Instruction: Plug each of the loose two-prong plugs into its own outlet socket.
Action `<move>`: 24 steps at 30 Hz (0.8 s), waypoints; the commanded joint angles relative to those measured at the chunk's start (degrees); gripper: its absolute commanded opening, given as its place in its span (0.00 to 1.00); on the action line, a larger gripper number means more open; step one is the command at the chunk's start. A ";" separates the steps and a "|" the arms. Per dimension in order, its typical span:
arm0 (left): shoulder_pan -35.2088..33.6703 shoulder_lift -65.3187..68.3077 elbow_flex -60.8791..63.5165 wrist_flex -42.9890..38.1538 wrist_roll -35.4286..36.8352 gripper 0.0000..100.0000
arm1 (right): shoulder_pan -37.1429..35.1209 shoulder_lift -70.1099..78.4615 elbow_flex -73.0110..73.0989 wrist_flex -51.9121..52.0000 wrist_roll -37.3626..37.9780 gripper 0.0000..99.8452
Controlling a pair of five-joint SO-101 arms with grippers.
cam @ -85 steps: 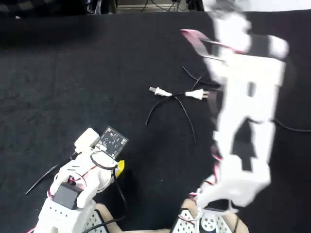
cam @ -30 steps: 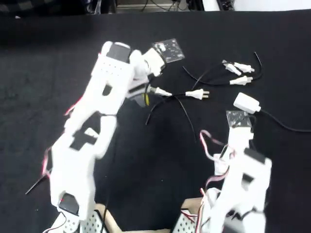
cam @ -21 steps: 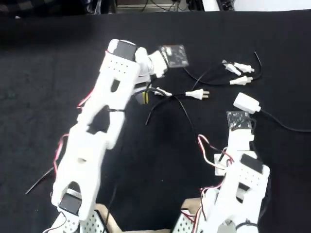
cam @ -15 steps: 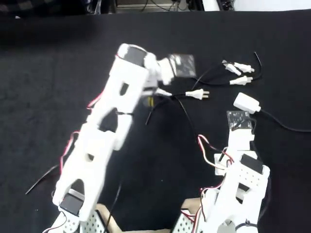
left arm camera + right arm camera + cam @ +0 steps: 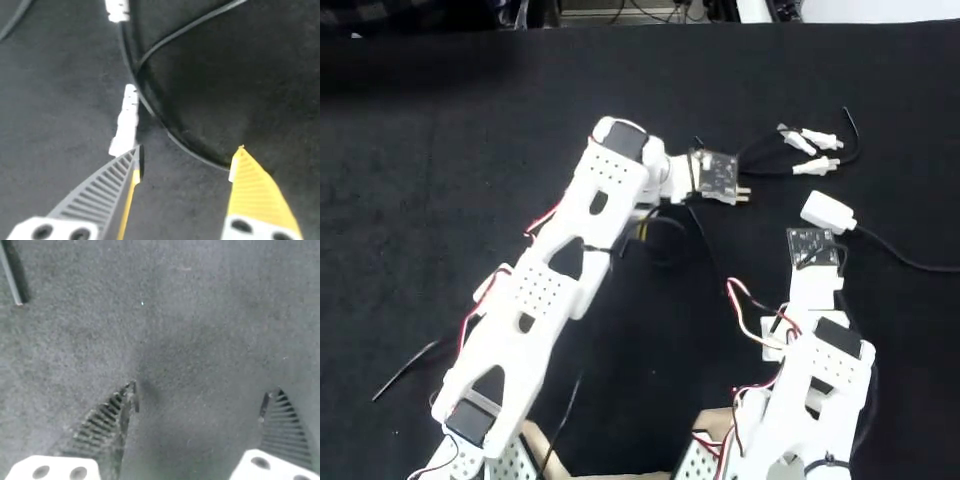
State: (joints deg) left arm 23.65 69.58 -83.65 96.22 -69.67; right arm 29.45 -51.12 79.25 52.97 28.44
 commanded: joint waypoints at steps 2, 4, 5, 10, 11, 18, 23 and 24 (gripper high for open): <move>-0.13 -0.18 -2.68 -0.97 -0.79 0.28 | -0.79 -1.10 0.13 -0.18 -0.35 0.38; -0.13 0.00 -2.68 -0.97 -0.79 0.28 | -0.79 -1.10 0.22 -0.18 -0.35 0.38; -0.13 0.00 -2.68 -1.05 -0.79 0.28 | -0.79 -1.10 0.22 -0.18 -0.35 0.38; -1.19 0.26 -2.15 -3.43 -0.79 0.16 | -0.79 -1.19 0.22 -0.18 -0.35 0.38; -1.19 0.53 -2.15 -3.69 -0.79 0.13 | -0.79 -1.19 0.22 -0.18 -0.35 0.38; -1.01 3.78 -2.68 -3.25 -0.79 0.03 | -0.79 -1.19 0.22 -0.18 -0.35 0.38; -1.19 3.25 -4.09 0.70 -0.79 0.03 | -0.79 -1.19 0.22 -0.18 -0.35 0.38; -1.19 2.73 -5.58 3.08 -0.79 0.03 | -0.79 -1.19 0.22 -0.18 -0.35 0.38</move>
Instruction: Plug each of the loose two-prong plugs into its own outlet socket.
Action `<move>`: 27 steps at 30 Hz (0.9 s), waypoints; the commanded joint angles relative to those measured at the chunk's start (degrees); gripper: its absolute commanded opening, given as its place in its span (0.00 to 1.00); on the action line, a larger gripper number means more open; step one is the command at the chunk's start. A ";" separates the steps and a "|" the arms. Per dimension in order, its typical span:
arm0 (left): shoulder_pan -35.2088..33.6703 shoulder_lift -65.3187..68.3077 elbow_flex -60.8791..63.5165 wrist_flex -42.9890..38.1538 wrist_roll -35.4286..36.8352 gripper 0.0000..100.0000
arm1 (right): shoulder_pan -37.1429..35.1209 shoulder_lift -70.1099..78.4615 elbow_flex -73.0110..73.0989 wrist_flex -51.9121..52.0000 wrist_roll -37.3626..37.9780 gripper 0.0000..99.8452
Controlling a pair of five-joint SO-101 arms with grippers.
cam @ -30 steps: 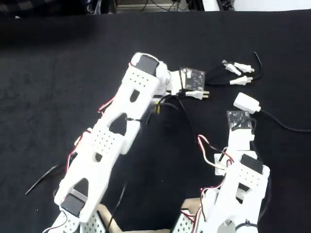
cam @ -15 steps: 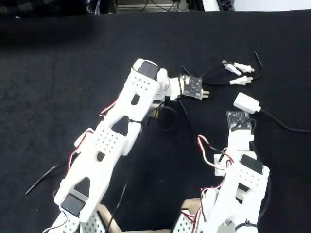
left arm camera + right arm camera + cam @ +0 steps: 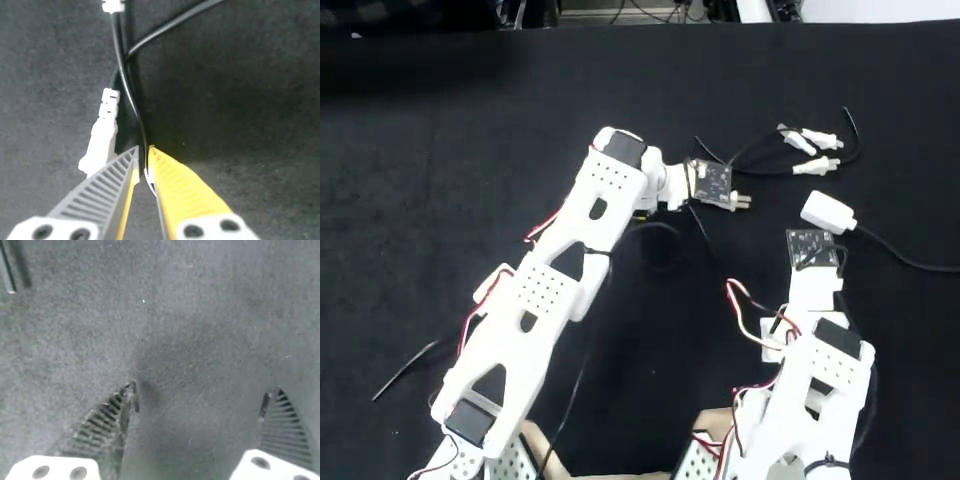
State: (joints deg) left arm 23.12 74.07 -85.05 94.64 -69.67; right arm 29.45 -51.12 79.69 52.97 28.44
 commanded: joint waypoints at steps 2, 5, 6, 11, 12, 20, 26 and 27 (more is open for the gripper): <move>-0.66 -2.64 -5.93 6.33 -0.26 0.03 | -0.79 -1.19 -0.22 -0.18 -0.35 0.38; -2.33 -4.84 -5.93 6.33 0.62 0.03 | -0.79 -1.19 -0.22 -0.26 -0.35 0.38; -3.21 -5.98 -5.85 6.33 1.58 0.03 | -0.79 -1.19 -0.22 -0.26 -0.35 0.38; -6.46 -12.22 -5.85 6.33 2.99 0.03 | -1.93 -1.19 -0.22 -0.35 -0.35 0.38; -6.73 -13.63 -5.85 6.33 3.08 0.03 | -2.55 -1.19 -0.22 -0.35 -0.35 0.38; -7.25 -26.46 4.35 6.42 19.69 0.03 | -2.90 -1.19 -0.13 -0.35 -0.35 0.38; -7.78 -42.20 39.25 6.42 18.99 0.03 | -3.08 -1.19 -0.13 -0.35 -0.35 0.38; -7.60 -45.89 45.32 6.33 17.41 0.03 | -3.16 -1.19 -0.13 -0.35 -0.35 0.38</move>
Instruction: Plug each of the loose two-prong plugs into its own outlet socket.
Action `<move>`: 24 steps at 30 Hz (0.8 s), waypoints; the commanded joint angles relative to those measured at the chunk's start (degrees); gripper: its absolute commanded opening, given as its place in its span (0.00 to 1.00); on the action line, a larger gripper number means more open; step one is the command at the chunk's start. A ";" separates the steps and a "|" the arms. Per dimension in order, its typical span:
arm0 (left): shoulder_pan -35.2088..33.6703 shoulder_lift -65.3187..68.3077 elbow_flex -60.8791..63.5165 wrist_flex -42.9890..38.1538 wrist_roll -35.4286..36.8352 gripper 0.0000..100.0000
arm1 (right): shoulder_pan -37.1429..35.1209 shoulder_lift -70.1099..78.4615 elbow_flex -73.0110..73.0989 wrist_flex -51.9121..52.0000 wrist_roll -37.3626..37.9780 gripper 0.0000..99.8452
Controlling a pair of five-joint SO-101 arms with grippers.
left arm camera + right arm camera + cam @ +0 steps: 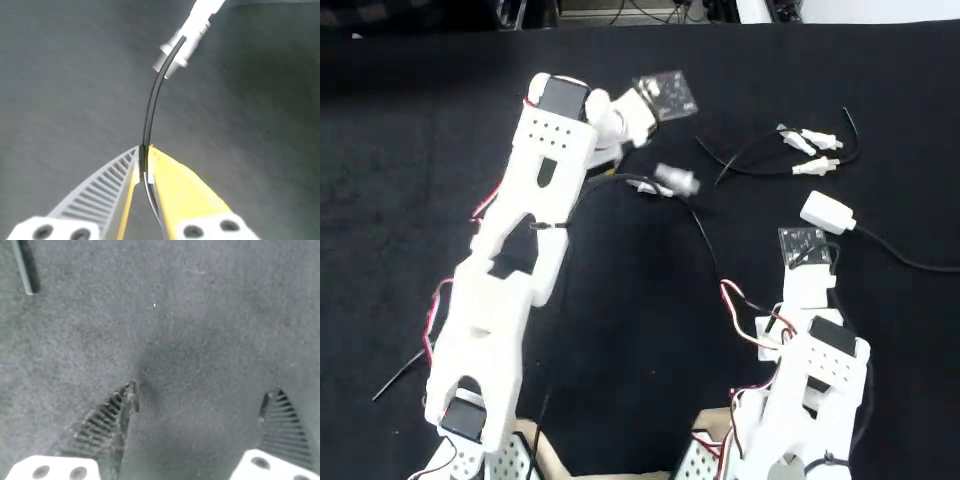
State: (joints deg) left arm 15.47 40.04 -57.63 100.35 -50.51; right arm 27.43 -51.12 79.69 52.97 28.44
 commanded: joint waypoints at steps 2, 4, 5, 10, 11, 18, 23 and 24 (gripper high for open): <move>0.75 -19.34 28.88 0.53 -5.63 0.03 | -1.14 -1.19 -0.13 -0.35 -0.35 0.38; 1.10 -26.99 38.20 0.35 -7.82 0.03 | -1.14 -1.19 0.13 -0.35 -0.35 0.38; 1.10 -30.42 41.98 0.35 -8.26 0.03 | -1.14 -1.19 0.13 -0.35 -0.35 0.38; -0.66 -42.37 59.03 0.26 -8.79 0.03 | -1.14 -1.19 0.13 -0.26 -0.35 0.38; -1.45 -44.04 62.46 0.26 -8.88 0.03 | -1.14 -1.19 0.13 -0.26 -0.35 0.38; -7.16 -51.25 82.51 -4.75 -13.63 0.03 | -1.14 -1.19 0.13 -0.18 -0.35 0.38; -5.93 -51.69 92.26 -9.23 -13.71 0.08 | -1.14 -1.19 0.22 -0.18 -0.35 0.38; -5.49 -51.78 92.79 -9.23 -13.63 0.11 | -1.14 -1.19 0.22 -0.18 -0.35 0.38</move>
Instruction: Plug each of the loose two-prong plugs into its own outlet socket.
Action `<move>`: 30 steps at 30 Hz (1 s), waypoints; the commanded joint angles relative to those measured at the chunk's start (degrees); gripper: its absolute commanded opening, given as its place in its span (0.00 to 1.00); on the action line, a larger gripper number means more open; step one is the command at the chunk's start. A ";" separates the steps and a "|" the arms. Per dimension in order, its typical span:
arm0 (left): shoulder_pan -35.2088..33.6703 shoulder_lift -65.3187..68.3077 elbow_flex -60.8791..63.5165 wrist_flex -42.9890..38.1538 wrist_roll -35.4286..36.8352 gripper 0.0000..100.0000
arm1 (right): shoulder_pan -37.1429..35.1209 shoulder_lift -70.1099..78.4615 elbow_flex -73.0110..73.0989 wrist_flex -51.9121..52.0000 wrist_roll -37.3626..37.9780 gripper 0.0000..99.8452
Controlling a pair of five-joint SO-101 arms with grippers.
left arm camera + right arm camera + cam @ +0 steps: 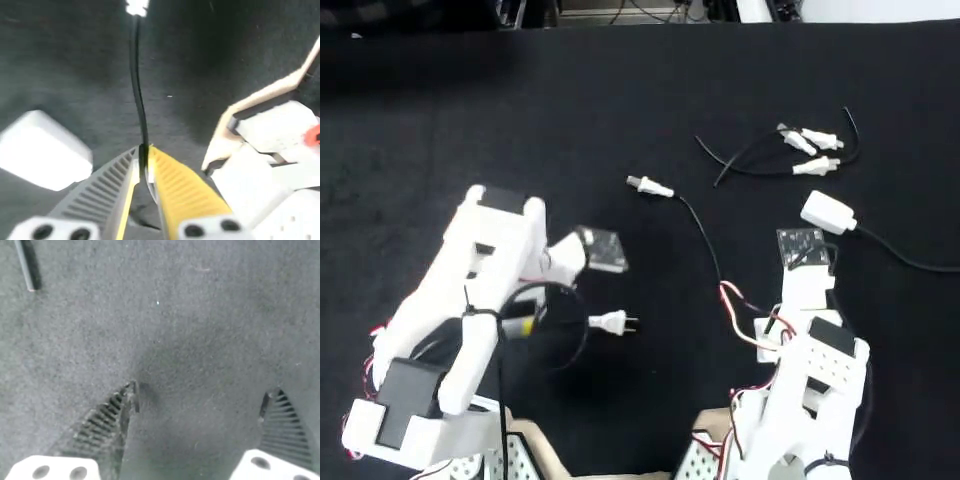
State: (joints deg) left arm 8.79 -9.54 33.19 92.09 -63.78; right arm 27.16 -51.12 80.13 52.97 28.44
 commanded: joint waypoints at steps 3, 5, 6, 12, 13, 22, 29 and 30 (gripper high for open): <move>1.19 -2.55 0.22 -1.14 3.43 0.19 | -0.88 -1.19 -0.22 -0.18 -0.35 0.38; 1.19 -2.20 -2.95 -1.14 5.89 0.20 | -0.88 -1.19 -0.22 -0.18 -0.35 0.38; 1.27 -2.11 -4.62 -1.14 6.68 0.20 | -0.88 -1.19 -0.22 -0.18 -0.35 0.38; 8.48 -1.85 -12.97 -2.55 9.58 0.20 | -0.88 -1.19 -0.22 -0.18 -0.35 0.38; 10.33 -1.58 -12.88 -4.75 10.90 0.20 | -0.88 -1.19 -0.22 -0.18 -0.35 0.38; 19.82 15.21 -12.26 -21.89 16.35 0.20 | -0.88 -1.19 -0.22 -0.18 -0.35 0.38; 19.91 28.31 -21.49 -21.80 16.35 0.20 | -0.88 -1.19 -0.22 -0.18 -0.35 0.38; 19.91 29.63 -22.64 -21.80 16.35 0.20 | -0.88 -1.19 -0.22 -0.18 -0.35 0.38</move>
State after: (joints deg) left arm 28.13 17.54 15.16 71.34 -48.13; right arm 27.16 -51.12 80.13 52.97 28.44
